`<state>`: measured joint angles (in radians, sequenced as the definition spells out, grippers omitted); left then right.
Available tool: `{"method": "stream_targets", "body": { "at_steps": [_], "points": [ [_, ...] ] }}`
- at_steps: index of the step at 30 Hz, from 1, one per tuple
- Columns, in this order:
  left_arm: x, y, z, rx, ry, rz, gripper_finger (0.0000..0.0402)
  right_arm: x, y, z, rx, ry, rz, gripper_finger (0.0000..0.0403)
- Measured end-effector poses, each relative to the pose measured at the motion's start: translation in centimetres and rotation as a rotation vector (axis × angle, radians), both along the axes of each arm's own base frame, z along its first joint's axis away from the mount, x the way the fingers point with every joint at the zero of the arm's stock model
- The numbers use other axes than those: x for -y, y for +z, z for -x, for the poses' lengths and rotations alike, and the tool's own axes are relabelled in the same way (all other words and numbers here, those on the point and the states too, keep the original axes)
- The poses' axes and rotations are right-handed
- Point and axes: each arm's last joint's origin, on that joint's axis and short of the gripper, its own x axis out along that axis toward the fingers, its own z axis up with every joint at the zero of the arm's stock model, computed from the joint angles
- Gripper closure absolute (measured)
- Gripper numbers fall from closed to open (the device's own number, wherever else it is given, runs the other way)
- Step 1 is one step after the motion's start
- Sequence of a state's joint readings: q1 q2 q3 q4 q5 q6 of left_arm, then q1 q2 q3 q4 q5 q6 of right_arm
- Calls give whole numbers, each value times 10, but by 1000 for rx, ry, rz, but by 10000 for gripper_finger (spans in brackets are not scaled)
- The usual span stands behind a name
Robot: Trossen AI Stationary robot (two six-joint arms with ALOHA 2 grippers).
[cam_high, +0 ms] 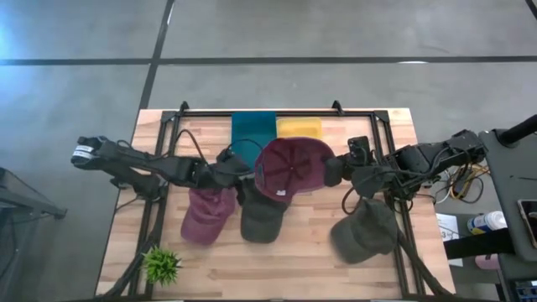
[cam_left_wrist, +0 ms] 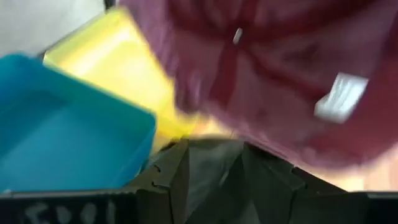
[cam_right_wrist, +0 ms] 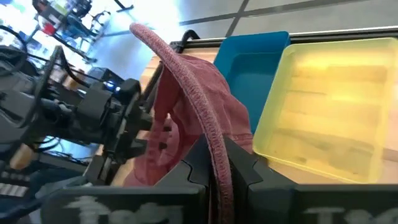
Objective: Pick & Place hat
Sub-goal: Put the right red cap into the yellow bin
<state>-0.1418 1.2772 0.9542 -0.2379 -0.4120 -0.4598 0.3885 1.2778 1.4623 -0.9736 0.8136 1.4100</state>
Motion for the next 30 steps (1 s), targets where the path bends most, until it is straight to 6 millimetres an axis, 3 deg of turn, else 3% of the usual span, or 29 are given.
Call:
{"method": "stream_targets", "body": {
  "at_steps": [5, 8, 18, 26, 30],
  "points": [
    [-5, 12, -14, 178, -29, -53, 259, -5, -5, -12, 92, 25, -11, 390],
    [-9, 16, -23, 199, -48, -57, 259, -7, -13, -18, 133, 26, -25, 390],
    [-9, 38, -40, 224, -79, -126, 259, -21, -61, -50, 130, -11, -109, 390],
    [-8, 8, -50, 17, -110, -183, 259, -28, -77, -81, 202, -16, -137, 390],
    [-10, -6, -50, -98, -83, -217, 259, -30, -79, -87, 224, -5, -144, 390]
  ]
}}
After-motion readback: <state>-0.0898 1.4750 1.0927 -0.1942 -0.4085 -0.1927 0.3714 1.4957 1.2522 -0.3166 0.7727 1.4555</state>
